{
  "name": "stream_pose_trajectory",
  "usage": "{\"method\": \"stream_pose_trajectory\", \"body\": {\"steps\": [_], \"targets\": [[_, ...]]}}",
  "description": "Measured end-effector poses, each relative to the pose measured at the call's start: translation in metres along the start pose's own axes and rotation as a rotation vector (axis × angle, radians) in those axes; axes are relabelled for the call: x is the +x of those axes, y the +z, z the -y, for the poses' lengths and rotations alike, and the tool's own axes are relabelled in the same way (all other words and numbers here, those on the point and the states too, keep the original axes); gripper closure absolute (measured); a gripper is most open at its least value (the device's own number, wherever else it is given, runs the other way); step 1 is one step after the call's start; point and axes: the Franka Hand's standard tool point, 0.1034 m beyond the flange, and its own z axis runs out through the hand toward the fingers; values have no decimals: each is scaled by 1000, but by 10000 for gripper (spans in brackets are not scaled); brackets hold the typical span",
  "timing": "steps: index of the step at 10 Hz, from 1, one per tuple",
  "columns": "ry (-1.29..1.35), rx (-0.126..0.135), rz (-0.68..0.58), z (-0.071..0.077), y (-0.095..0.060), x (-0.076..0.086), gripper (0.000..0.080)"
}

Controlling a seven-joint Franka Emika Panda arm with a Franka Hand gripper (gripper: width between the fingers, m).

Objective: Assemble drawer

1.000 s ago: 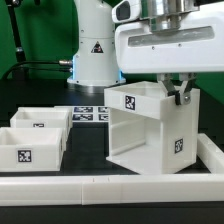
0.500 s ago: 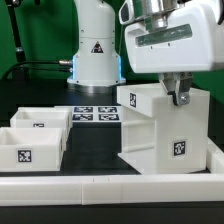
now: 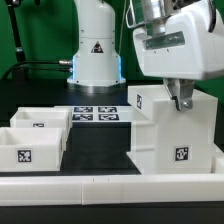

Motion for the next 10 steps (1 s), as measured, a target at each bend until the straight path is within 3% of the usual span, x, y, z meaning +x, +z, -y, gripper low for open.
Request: {"method": "stream_pose_trajectory", "body": {"steps": [5,10], "targets": [[46,-6,14,19,6,-9,757],[76,-42,26,23,8,-3,757]]}}
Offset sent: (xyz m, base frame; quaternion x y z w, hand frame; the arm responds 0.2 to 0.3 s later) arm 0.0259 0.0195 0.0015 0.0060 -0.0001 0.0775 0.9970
